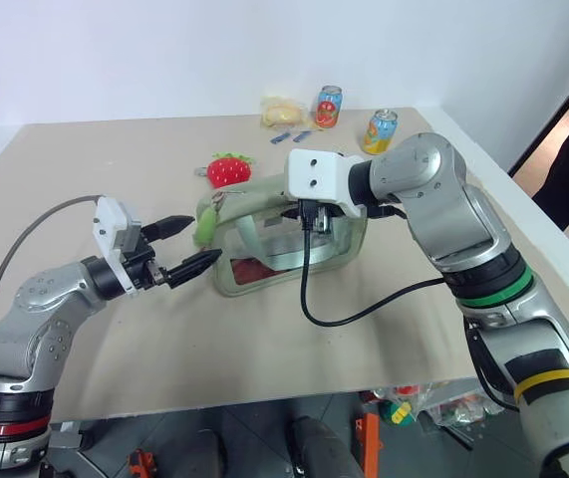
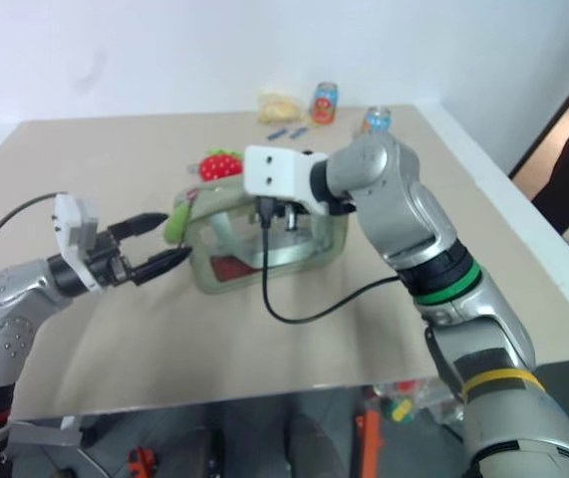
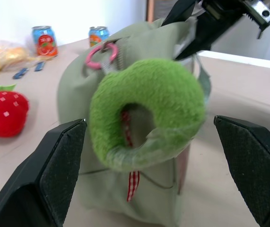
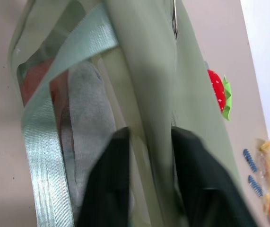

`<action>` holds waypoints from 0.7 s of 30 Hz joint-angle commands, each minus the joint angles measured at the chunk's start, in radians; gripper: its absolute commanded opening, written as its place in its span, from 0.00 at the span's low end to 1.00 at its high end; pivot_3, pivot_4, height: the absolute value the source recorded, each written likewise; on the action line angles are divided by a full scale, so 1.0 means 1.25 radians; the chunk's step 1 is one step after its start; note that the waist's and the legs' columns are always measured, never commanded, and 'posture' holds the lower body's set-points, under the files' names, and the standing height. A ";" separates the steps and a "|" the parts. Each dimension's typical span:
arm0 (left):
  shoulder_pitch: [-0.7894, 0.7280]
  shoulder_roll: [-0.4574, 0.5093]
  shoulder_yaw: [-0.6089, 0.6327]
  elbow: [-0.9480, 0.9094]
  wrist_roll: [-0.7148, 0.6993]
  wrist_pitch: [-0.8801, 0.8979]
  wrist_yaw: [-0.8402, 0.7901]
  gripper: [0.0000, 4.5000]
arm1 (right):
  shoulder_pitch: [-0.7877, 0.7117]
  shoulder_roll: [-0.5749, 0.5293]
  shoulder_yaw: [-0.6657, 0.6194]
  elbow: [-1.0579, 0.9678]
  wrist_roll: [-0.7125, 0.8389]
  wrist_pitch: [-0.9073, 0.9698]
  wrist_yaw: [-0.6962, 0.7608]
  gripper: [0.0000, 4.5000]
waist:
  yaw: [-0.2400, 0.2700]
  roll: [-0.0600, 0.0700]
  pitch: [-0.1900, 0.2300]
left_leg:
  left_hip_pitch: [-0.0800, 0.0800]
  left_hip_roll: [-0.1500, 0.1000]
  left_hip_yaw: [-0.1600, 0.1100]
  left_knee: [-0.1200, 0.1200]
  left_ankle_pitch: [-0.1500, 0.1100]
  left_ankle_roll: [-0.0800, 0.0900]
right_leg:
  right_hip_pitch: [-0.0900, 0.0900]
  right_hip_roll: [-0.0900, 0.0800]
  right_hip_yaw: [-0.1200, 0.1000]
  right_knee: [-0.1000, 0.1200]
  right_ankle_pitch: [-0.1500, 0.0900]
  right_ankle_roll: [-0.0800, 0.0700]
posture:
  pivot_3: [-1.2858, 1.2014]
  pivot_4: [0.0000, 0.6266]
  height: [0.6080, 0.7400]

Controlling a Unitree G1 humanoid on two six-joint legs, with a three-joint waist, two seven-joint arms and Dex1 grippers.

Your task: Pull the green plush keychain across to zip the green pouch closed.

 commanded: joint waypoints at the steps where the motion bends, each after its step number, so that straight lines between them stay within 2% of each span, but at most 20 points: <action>1: 0.006 0.014 0.023 -0.030 -0.001 -0.012 0.003 1.00 | -0.010 0.007 -0.076 -0.039 0.072 0.043 0.009 0.69 | 0.000 0.000 0.000 | 0.000 0.000 0.000 0.000 0.000 0.000 | 0.000 0.000 0.000 0.000 0.000 0.000 | 0.52 0.24 1.00; 5: 0.005 0.015 0.023 -0.034 0.000 -0.011 0.005 1.00 | 0.007 0.008 -0.181 -0.091 0.200 0.134 0.017 1.00 | 0.001 0.000 0.000 | -0.001 0.000 -0.001 0.000 0.000 0.000 | 0.000 0.000 -0.001 0.000 0.000 0.000 | 0.52 0.24 1.00; 9: 0.002 0.016 0.020 -0.041 -0.002 -0.006 0.007 1.00 | 0.061 -0.036 -0.290 -0.159 0.326 0.232 0.037 1.00 | 0.002 -0.001 0.000 | -0.001 0.000 -0.001 0.000 0.000 0.000 | 0.000 0.000 -0.001 0.000 -0.001 0.000 | 0.52 0.24 1.00; 13: -0.007 0.017 0.016 -0.036 -0.001 -0.003 0.005 1.00 | 0.131 -0.116 -0.343 -0.153 0.378 0.191 0.057 1.00 | 0.003 -0.001 0.000 | -0.001 -0.001 -0.001 0.000 0.000 0.000 | 0.001 -0.001 -0.001 -0.001 -0.001 0.000 | 0.52 0.24 1.00; 21: -0.044 0.007 -0.004 -0.027 -0.009 0.007 0.001 1.00 | 0.175 -0.140 -0.396 0.091 0.371 -0.007 0.024 1.00 | -0.004 -0.002 0.000 | 0.001 0.000 0.000 0.000 0.000 0.000 | 0.001 0.000 0.000 -0.001 -0.001 0.000 | 0.52 0.24 1.00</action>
